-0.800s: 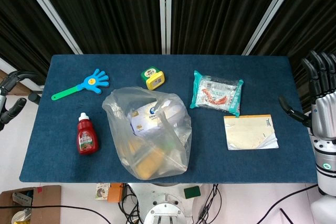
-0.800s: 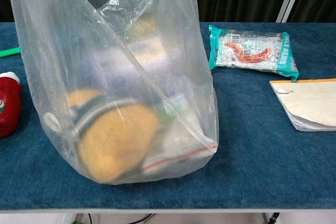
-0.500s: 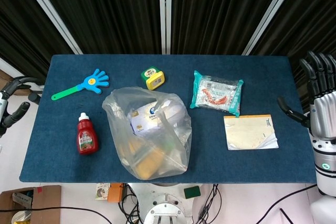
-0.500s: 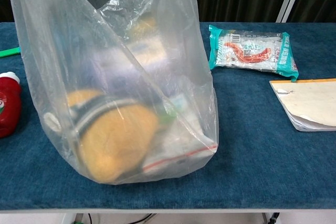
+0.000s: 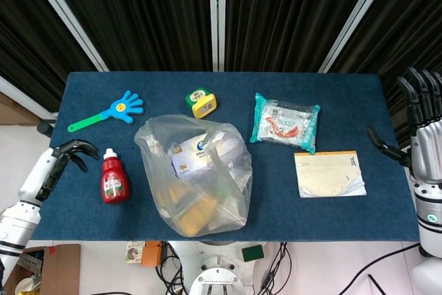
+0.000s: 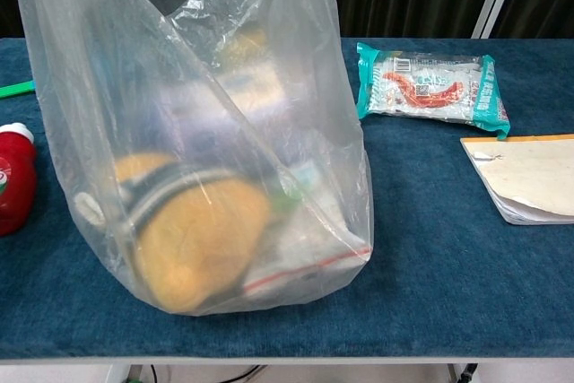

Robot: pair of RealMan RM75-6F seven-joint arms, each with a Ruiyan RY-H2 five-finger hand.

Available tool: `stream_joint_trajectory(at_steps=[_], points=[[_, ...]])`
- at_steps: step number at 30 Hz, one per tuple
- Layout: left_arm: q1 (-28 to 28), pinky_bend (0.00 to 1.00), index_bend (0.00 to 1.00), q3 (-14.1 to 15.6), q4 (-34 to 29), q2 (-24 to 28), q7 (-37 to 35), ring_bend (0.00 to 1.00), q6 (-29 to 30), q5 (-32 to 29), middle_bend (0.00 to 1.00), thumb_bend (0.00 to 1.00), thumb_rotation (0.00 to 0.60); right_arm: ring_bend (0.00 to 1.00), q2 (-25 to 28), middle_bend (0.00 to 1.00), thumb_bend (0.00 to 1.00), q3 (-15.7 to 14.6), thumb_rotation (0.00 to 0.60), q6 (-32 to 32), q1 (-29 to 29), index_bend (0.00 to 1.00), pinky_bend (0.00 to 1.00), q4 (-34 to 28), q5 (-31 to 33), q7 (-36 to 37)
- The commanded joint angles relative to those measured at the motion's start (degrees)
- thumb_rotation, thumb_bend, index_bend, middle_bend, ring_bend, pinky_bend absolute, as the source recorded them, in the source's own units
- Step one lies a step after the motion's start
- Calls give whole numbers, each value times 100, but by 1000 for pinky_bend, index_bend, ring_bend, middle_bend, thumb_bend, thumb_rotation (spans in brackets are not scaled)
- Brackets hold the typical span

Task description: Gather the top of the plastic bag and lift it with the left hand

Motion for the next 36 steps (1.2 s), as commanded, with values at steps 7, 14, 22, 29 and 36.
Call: stream_joint_trajectory(at_steps=[7,14,22,29,36], points=[[-153,473,326,77,-19,-317,-816,365,-362,478,379,48,0,0,71,0,223,-14,600,59,-79,0,0,-13,0,58],[-82,481,326,186,-195,-134,-1224,365,-300,894,407,58,0,0,50,0,223,-28,600,57,-89,0,0,51,2,135],[-388,476,325,26,-341,-76,-1522,349,-507,866,368,64,0,0,14,0,222,-37,600,11,-55,0,0,68,-10,138],[-745,452,312,-118,-323,-84,-1938,309,-998,475,323,68,0,0,29,0,223,-59,600,54,-86,0,0,34,-65,150],[-961,431,263,-212,-283,-80,-2206,280,-1337,319,293,71,0,0,29,0,223,-82,600,65,-114,0,0,52,-69,154]])
